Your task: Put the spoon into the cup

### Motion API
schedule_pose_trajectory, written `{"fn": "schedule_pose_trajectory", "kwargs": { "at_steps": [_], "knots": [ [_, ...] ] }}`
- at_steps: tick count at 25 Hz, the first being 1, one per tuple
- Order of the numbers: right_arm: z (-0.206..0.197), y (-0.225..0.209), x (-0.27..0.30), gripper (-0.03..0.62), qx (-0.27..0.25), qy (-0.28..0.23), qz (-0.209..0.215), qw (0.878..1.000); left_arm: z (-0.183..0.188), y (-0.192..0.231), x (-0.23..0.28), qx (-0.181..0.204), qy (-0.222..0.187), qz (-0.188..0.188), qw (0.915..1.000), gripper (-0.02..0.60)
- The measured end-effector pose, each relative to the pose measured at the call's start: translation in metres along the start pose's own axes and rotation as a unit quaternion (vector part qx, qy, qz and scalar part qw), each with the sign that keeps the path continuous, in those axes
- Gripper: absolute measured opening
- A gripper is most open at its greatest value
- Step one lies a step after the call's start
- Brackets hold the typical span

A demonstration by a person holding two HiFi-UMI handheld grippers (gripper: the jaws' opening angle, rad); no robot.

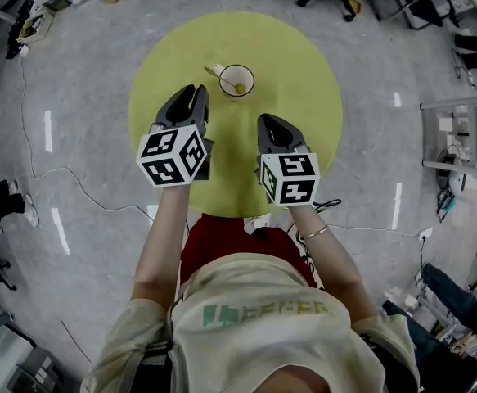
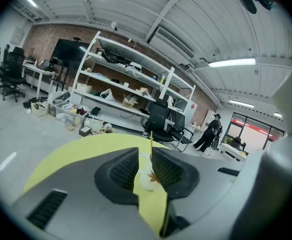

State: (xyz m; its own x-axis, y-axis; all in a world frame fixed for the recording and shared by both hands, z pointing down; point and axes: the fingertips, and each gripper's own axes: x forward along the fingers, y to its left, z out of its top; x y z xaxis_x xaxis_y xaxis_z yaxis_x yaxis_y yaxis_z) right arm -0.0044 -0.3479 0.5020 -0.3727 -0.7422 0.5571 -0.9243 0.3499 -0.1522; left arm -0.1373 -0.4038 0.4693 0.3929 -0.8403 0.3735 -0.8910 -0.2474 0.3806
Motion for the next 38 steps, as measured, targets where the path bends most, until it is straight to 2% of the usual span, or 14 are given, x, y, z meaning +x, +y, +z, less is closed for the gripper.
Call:
{"fn": "schedule_pose_trajectory", "kwargs": {
  "at_steps": [12, 23, 38],
  "knots": [
    [-0.010, 0.015, -0.026, 0.037, -0.004, -0.008, 0.004, 1.000, -0.021, -0.002, -0.041, 0.006, 0.010, 0.012, 0.9999, 0.068],
    [-0.025, 0.018, -0.065, 0.037, -0.005, -0.019, 0.003, 1.000, -0.046, -0.030, -0.080, 0.013, 0.017, 0.012, 0.9997, 0.030],
    [-0.043, 0.012, -0.130, 0.037, -0.014, -0.041, 0.001, 0.999, -0.073, -0.079, -0.135, 0.064, 0.016, 0.018, 0.9977, 0.024]
  ]
}}
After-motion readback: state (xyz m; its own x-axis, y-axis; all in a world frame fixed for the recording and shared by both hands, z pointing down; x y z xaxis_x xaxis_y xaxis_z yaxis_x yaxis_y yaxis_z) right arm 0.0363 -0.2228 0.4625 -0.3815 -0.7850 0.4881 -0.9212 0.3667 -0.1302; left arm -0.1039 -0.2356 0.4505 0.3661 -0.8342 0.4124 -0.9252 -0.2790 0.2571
